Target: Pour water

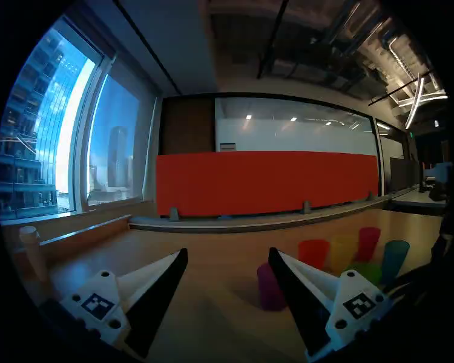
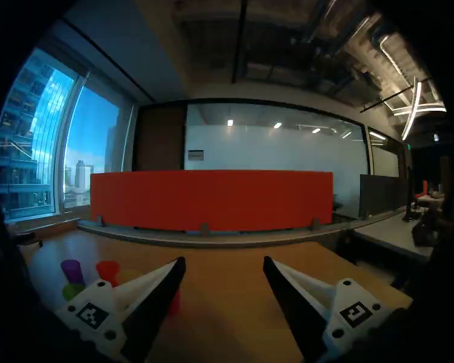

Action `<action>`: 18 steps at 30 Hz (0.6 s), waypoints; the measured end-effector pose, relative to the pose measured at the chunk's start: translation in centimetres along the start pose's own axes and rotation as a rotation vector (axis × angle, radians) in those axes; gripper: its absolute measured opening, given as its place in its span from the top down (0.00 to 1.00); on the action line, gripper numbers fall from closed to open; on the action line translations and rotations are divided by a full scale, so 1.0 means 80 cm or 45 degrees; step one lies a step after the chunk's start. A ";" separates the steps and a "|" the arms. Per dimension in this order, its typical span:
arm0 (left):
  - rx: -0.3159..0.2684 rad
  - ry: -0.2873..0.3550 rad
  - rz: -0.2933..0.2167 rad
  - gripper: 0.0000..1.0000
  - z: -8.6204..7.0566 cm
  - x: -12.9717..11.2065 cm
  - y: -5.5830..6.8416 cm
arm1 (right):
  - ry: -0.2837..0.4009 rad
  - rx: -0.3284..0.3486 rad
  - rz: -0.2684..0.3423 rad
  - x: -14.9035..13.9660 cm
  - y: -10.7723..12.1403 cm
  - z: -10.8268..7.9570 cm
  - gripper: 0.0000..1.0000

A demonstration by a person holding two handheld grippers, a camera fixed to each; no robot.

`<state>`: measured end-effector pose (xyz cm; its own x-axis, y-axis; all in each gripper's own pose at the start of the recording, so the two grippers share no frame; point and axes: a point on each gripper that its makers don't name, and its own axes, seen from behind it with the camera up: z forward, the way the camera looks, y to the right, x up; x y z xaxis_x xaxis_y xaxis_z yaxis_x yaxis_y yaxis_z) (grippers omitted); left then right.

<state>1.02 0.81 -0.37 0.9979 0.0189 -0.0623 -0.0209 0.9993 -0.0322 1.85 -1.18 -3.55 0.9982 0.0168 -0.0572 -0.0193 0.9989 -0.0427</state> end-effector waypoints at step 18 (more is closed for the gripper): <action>-0.005 -0.017 -0.033 0.01 0.002 -0.014 -0.002 | -0.004 0.005 -0.022 0.001 -0.008 -0.001 0.01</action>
<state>-0.05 0.63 -0.13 0.9988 -0.0063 -0.0479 0.0045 0.9993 -0.0373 1.90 -1.81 -3.59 0.9986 -0.0003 -0.0534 -0.0018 0.9992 -0.0399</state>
